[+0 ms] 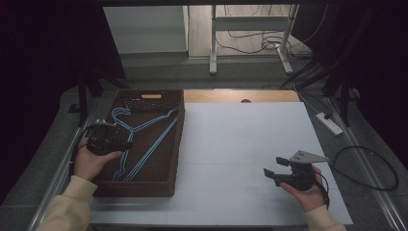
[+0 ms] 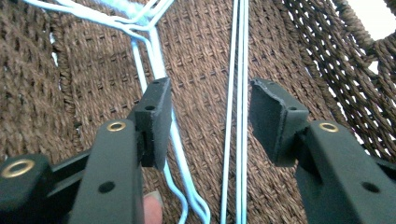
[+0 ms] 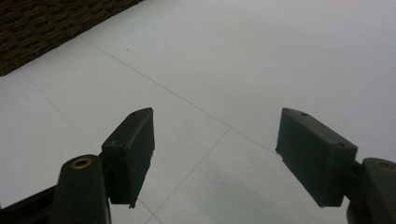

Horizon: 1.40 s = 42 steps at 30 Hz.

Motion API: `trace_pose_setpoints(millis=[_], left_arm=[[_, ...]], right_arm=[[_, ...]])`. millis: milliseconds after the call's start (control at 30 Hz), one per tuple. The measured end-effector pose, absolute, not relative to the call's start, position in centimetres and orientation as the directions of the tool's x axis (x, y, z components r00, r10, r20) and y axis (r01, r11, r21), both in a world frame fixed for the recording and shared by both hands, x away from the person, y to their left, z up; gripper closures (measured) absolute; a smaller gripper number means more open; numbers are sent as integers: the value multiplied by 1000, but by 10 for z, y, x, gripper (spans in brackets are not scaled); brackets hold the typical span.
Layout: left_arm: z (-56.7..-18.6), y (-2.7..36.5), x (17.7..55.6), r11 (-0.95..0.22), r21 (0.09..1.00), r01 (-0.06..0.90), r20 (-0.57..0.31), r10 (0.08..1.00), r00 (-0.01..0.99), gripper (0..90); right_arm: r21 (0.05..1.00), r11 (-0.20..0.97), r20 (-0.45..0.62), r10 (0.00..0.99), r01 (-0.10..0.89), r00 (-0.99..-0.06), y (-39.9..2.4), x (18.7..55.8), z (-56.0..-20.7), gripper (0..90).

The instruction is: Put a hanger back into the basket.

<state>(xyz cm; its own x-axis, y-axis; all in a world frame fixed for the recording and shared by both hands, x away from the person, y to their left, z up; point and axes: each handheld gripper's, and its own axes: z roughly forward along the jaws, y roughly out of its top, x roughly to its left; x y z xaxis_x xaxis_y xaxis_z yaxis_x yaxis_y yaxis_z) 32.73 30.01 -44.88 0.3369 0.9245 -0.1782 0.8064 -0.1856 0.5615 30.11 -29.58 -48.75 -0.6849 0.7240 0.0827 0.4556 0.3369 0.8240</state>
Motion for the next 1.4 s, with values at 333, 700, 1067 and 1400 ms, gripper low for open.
trace_pose_setpoints(millis=[333,700,1067,1400], left_arm=[[-433,302,314,-172,652,738,-197,902,384,377],[-413,282,276,-178,777,604,-191,848,495,306],[-422,248,243,-187,836,516,-178,797,577,286],[-439,229,227,-188,854,485,-177,772,611,285]], right_arm=[[822,337,84,725,459,-684,-296,302,-488,286],[825,333,86,725,457,-683,-297,301,-487,287],[828,327,89,726,456,-682,-299,301,-485,287],[828,328,88,726,455,-682,-300,301,-485,287]])
